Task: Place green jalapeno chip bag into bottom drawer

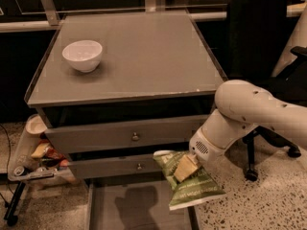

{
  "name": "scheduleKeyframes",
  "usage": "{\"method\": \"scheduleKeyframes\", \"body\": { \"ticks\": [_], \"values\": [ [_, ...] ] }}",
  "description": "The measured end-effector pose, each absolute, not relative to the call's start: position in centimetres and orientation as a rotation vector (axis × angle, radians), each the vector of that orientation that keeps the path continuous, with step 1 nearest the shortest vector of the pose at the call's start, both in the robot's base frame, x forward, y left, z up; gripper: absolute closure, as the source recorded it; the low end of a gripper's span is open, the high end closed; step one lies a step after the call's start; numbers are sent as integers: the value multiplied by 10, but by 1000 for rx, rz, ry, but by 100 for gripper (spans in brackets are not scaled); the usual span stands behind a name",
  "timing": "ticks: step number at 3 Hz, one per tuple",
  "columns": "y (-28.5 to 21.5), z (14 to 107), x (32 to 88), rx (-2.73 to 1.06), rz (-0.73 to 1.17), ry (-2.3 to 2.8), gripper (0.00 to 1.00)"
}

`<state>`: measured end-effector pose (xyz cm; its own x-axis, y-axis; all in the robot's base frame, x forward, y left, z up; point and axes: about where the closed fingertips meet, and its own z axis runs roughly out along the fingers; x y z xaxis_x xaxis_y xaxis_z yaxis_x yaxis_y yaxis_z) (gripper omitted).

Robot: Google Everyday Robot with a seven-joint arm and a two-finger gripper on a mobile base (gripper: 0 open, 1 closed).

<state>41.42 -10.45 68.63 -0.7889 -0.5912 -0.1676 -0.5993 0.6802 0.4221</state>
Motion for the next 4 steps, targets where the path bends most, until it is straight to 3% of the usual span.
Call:
{"method": "scheduleKeyframes", "body": {
  "ticks": [3,4],
  "values": [
    [-69,566,474,-826,1017,2810,100],
    [-66,550,468,-818,1055,2830,100]
  ]
}}
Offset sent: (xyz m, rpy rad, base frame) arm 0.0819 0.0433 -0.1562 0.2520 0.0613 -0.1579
